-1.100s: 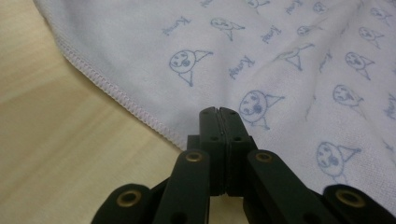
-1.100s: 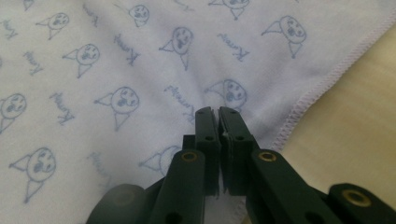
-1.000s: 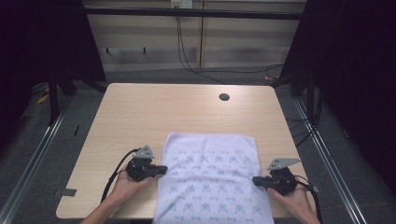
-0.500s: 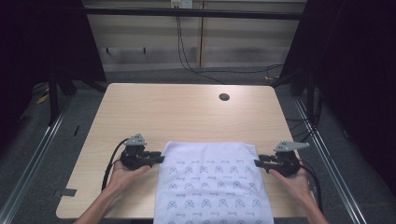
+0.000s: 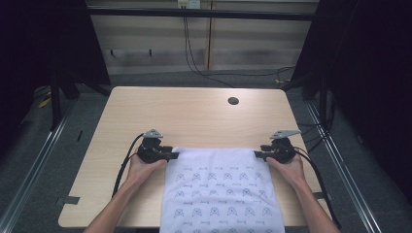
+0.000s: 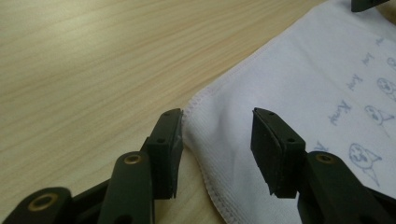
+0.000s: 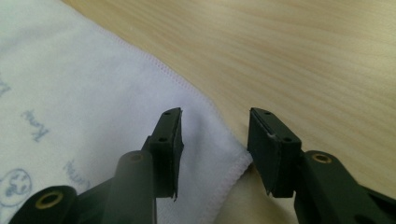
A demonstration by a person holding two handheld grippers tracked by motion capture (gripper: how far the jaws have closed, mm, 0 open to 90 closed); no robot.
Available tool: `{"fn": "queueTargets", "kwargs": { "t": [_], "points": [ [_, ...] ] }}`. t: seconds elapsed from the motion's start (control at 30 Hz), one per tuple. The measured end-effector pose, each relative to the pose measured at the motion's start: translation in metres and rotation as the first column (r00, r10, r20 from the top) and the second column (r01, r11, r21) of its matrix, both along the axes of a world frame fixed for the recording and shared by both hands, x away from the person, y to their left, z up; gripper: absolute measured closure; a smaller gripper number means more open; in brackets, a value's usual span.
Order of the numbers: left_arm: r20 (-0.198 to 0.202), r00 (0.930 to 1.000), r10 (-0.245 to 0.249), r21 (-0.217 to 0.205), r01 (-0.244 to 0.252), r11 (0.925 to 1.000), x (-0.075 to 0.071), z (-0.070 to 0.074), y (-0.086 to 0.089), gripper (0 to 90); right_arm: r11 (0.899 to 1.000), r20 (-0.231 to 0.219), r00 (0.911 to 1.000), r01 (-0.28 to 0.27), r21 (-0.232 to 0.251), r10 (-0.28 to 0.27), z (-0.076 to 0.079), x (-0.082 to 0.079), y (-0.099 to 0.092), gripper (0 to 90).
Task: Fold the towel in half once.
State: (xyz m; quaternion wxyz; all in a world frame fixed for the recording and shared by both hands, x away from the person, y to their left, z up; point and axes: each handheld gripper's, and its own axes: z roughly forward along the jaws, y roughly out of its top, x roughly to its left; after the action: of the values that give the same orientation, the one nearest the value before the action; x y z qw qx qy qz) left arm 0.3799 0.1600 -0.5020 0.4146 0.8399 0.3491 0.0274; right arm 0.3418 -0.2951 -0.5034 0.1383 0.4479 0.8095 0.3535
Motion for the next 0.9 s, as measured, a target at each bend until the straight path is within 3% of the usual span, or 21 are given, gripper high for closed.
{"fn": "queueTargets", "kwargs": {
  "t": [0.03, 0.07, 0.1, 0.17, 0.23, 0.3, 0.37, 0.43, 0.53, 0.67, 0.83, 0.9],
  "points": [
    [0.003, 1.0000, -0.007, 0.004, 0.007, 1.0000, -0.001, -0.001, 0.001, 58.4, 1.000, 0.008, 1.0000, -0.004, -0.010, 0.005, 0.000, 0.000, 0.002, 56.1],
    [0.001, 0.9999, -0.017, -0.001, 0.017, 0.9999, -0.002, -0.001, 0.002, 67.8, 1.000, -0.004, 1.0000, -0.002, -0.017, 0.002, 0.001, -0.001, 0.003, 58.9],
    [-0.001, 0.9998, -0.019, 0.026, 0.020, 0.9995, -0.003, -0.001, 0.003, 76.4, 1.000, -0.002, 1.0000, -0.003, -0.025, 0.003, 0.001, -0.002, 0.004, 63.1],
    [-0.013, 0.9990, -0.043, 0.019, 0.043, 0.9989, -0.007, -0.003, 0.005, 86.4, 0.999, -0.017, 0.9994, -0.032, -0.006, 0.032, 0.002, -0.004, 0.004, 76.9],
    [-0.018, 0.9979, -0.062, 0.021, 0.063, 0.9978, -0.011, -0.001, 0.009, 87.5, 0.998, -0.046, 0.9974, -0.056, 0.012, 0.056, 0.004, -0.008, 0.005, 84.5],
    [-0.010, 0.9981, -0.060, -0.010, 0.060, 0.9981, -0.013, 0.003, 0.015, 87.7, 0.998, -0.046, 0.9967, -0.065, 0.025, 0.066, 0.009, -0.010, 0.004, 86.0],
    [0.008, 0.9991, -0.042, -0.049, 0.042, 0.9979, -0.012, 0.011, 0.021, 87.7, 0.994, -0.022, 0.9980, -0.057, 0.089, 0.060, 0.018, -0.009, -0.001, 86.4],
    [0.038, 0.9993, -0.008, -0.096, 0.012, 0.9953, -0.007, 0.022, 0.026, 87.7, 0.987, 0.029, 0.9984, -0.052, 0.150, 0.048, 0.033, -0.008, -0.004, 86.6],
    [0.056, 0.9965, 0.062, -0.170, -0.051, 0.9841, 0.010, 0.036, 0.031, 87.8, 0.978, 0.092, 0.9955, -0.041, 0.205, 0.022, 0.056, 0.000, -0.007, 86.7],
    [0.107, 0.9902, 0.090, -0.209, -0.066, 0.9757, 0.029, 0.061, 0.026, 87.8, 0.974, 0.155, 0.9878, -0.020, 0.226, -0.015, 0.087, 0.017, -0.009, 86.7],
    [0.172, 0.9769, 0.127, -0.252, -0.081, 0.9644, 0.050, 0.100, 0.021, 87.8, 0.972, 0.211, 0.9756, 0.008, 0.235, -0.059, 0.121, 0.037, -0.012, 86.8],
    [0.204, 0.9707, 0.126, -0.244, -0.074, 0.9669, 0.056, 0.115, 0.018, 87.8, 0.973, 0.230, 0.9702, 0.024, 0.229, -0.078, 0.133, 0.043, -0.014, 86.8]
  ]
}}
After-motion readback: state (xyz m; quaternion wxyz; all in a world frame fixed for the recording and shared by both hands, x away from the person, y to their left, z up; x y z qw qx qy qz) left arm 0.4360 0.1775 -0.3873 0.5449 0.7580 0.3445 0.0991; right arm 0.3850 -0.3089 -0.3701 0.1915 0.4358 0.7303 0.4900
